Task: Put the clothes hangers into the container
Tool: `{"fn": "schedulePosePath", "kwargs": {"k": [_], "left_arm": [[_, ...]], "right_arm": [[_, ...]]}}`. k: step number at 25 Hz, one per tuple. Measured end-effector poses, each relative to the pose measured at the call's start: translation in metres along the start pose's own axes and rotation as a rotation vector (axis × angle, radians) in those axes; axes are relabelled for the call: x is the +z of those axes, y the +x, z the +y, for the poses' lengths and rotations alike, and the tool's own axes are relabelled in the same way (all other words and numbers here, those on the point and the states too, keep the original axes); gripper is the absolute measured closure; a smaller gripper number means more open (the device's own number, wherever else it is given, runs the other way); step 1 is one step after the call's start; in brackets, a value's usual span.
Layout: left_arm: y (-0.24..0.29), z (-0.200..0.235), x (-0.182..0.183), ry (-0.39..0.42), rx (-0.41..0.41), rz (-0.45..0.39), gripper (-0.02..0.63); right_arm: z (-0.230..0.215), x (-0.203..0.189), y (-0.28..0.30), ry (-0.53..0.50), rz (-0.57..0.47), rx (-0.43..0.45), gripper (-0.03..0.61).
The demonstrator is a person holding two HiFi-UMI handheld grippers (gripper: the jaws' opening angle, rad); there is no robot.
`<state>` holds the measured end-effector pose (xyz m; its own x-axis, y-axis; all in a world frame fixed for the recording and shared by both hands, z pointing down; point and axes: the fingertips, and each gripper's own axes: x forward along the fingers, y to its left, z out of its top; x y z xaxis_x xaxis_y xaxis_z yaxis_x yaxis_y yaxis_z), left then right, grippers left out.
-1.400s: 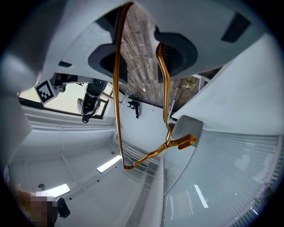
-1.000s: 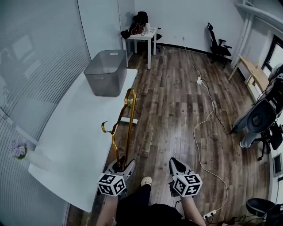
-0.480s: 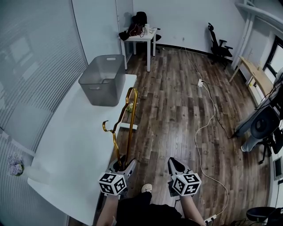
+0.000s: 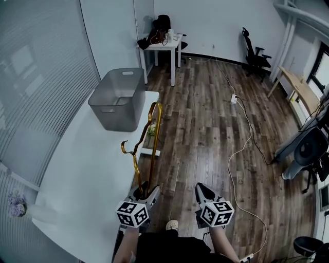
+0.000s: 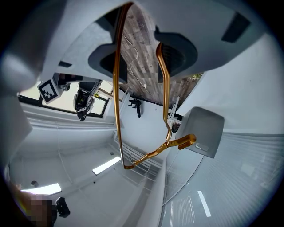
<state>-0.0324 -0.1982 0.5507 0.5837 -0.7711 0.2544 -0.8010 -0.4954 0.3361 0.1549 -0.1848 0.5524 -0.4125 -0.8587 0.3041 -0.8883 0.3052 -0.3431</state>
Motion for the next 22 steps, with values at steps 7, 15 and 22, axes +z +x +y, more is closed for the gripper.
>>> {"fn": "schedulePosePath", "kwargs": {"k": [7, 15, 22], "left_arm": [[0.017, 0.003, 0.002, 0.001, -0.040, 0.015, 0.393], [0.019, -0.001, -0.013, -0.014, -0.064, 0.062, 0.393], [0.029, 0.002, -0.017, -0.013, -0.069, 0.069, 0.393]], "right_arm": [[-0.008, 0.006, 0.007, 0.015, -0.019, -0.032, 0.548], [-0.036, 0.007, -0.006, 0.034, -0.025, -0.113, 0.549], [-0.045, -0.002, 0.001, 0.037, -0.003, -0.119, 0.549]]}}
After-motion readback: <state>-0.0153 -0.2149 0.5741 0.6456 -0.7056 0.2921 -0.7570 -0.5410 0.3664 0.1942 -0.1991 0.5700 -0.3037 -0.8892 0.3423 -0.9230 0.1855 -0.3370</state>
